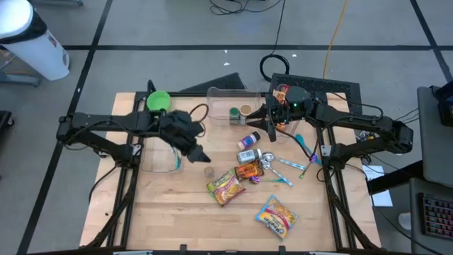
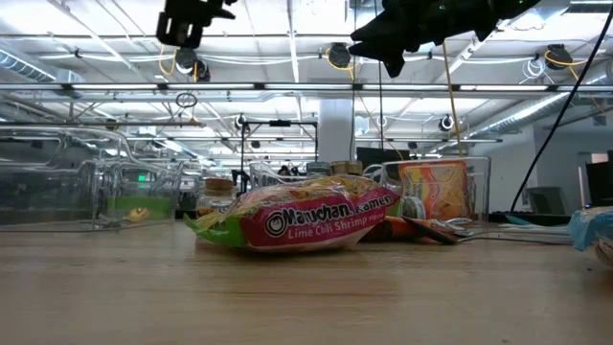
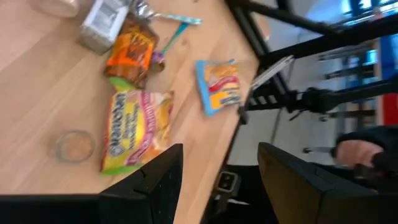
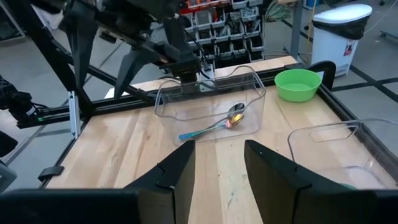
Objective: Pick & Place Food Item
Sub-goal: Put the brown spice bottle into the middle transparent bin
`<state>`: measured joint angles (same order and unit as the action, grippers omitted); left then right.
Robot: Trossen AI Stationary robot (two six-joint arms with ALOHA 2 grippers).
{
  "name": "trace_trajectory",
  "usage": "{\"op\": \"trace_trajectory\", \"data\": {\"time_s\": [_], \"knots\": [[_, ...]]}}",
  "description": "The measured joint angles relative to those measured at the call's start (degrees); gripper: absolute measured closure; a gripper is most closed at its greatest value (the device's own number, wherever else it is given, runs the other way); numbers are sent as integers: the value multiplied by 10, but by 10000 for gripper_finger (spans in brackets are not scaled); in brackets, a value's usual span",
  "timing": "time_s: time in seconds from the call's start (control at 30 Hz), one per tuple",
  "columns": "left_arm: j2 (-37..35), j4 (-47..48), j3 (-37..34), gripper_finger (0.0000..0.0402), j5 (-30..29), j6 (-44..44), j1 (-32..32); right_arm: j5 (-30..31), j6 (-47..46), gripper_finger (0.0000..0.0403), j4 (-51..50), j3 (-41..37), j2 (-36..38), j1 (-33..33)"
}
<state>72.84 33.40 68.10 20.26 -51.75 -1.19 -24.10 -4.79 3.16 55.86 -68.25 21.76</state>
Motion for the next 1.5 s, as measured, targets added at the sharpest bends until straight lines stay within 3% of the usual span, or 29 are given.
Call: {"op": "trace_trajectory", "data": {"time_s": [0.33,0.5,0.63,0.73,0.97,1.13,1.27,1.5], "knots": [[8,47,21,188,-59,21,37,3,14,273,0,0,0,0],[59,85,148,188,-118,134,39,3,15,273,3,0,0,0],[131,249,281,188,-191,270,42,2,25,273,4,0,0,0],[184,350,341,188,-216,338,43,2,25,273,4,0,0,0],[263,413,364,188,-215,401,39,3,25,273,1,0,0,0],[305,445,363,187,-169,399,24,2,23,273,-11,0,0,0],[321,465,363,187,-137,396,16,2,28,273,-36,0,0,4],[323,491,359,184,-133,379,9,1,44,273,-111,-1,28,35]]}}
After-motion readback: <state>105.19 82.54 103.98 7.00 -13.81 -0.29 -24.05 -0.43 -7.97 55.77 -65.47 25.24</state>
